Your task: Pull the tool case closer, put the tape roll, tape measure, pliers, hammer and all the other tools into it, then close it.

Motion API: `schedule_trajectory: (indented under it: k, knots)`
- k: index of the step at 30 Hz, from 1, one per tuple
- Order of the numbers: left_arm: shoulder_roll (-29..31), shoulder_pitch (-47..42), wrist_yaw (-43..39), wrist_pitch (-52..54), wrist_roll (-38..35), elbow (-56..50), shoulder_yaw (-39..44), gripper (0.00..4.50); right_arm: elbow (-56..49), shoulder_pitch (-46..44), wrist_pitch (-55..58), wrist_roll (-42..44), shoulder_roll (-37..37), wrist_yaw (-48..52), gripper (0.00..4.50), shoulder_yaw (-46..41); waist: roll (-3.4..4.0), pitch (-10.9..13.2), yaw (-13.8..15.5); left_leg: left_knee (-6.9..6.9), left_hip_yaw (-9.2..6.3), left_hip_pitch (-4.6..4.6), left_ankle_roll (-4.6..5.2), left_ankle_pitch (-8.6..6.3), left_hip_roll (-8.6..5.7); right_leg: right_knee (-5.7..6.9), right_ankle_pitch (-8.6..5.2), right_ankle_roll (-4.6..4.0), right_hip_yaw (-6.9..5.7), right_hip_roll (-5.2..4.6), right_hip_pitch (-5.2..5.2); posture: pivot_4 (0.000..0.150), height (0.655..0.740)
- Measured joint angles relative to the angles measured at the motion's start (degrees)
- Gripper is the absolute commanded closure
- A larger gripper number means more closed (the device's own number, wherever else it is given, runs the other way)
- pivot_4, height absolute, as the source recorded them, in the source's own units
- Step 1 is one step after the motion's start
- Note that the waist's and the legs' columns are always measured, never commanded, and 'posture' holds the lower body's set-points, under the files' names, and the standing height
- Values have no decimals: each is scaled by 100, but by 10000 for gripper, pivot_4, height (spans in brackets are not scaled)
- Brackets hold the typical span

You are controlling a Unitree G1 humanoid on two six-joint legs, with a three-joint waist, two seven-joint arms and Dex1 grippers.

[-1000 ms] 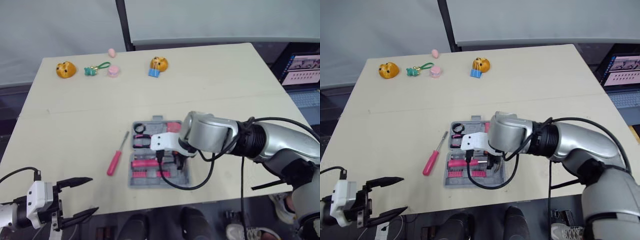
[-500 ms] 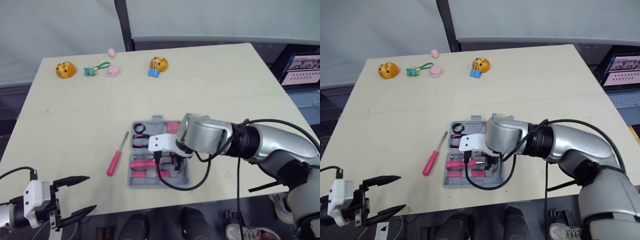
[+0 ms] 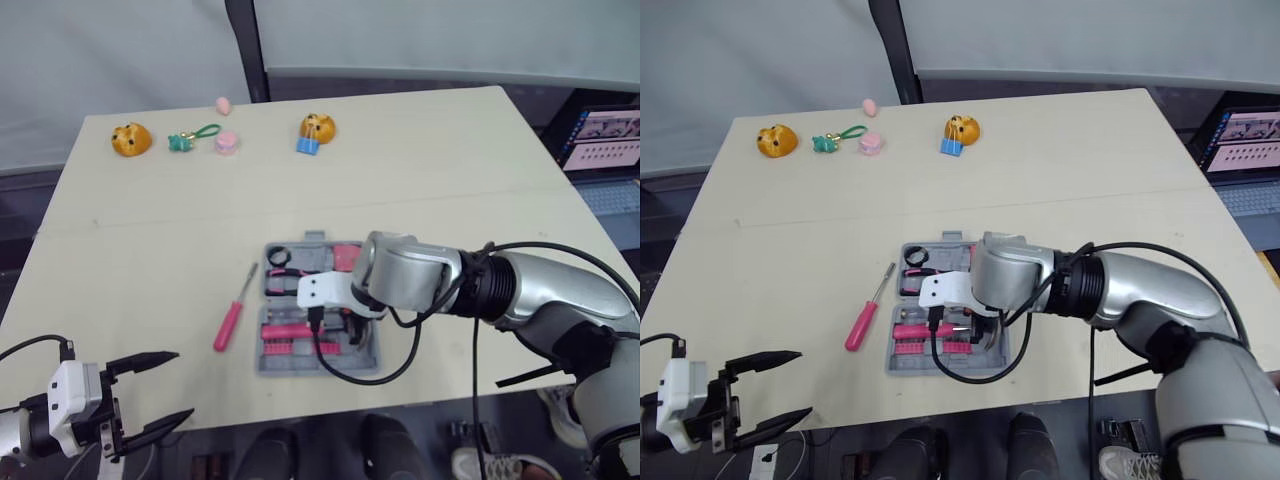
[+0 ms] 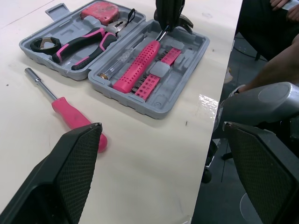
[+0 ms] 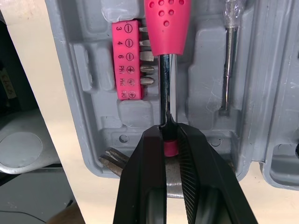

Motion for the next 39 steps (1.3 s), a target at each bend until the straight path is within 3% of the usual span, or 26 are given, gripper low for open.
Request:
schedule_trajectory:
  k: [1, 4, 12, 18, 21, 24, 32, 39]
  knots:
    - [0, 0, 0, 0, 0, 0, 0, 0, 2, 0, -3, -1, 1, 0, 34760, 0, 0, 0, 0, 0, 0, 0, 0, 0, 0, 0, 0, 0, 0, 0, 0, 1500, 7121]
    - [0, 0, -2, -4, 0, 0, 0, 0, 0, -3, 18, 14, 6, 7, 22774, -3, 0, 0, 2, 0, 0, 0, 0, 0, 0, 0, 0, 0, 0, 0, 0, 1500, 7121]
    - [24, -170, -17, 1, 0, 23, -74, 0, -456, -221, 433, 428, -222, 292, 22774, -728, -3, -2, 12, 0, 0, 0, 0, 0, 2, 0, 1, -1, -1, 1, 1, 1500, 7121]
    - [60, -226, -12, 96, -15, 16, -99, 0, -950, 1029, 454, 814, -543, 120, 22774, -2295, -36, -20, 37, 2, 0, 0, 3, -2, 0, -2, 12, -13, -7, -1, 7, 1500, 7121]
    - [68, -220, -14, 145, -25, 13, -95, 0, -1057, 1788, 148, 857, -528, -106, 31038, -3021, -40, -22, 36, 7, 10, 1, 3, -2, 2, -1, 14, -11, -8, 0, 7, 1500, 7121]
    - [76, -238, 2, 198, -53, -4, -85, 0, -1215, 2799, -544, 849, -315, -427, 44761, -3889, -51, -29, 38, 3, 16, 7, 2, -1, 4, -2, 14, -11, -12, 6, 9, 1500, 7121]
    - [85, -369, 11, 366, -144, -7, -70, 0, -1323, 4229, -2486, 449, 92, -898, 44761, -4513, -53, -30, 36, 2, 26, 15, 2, -2, 5, -1, 14, -11, -11, 7, 12, 1500, 7121]
    - [88, -577, 9, 435, -179, 0, -94, 0, -677, 4675, -3807, -58, 238, -880, 44761, -4504, -58, -32, 35, 3, 25, 20, 2, -2, 4, -1, 14, -11, -11, 7, 18, 1500, 7121]
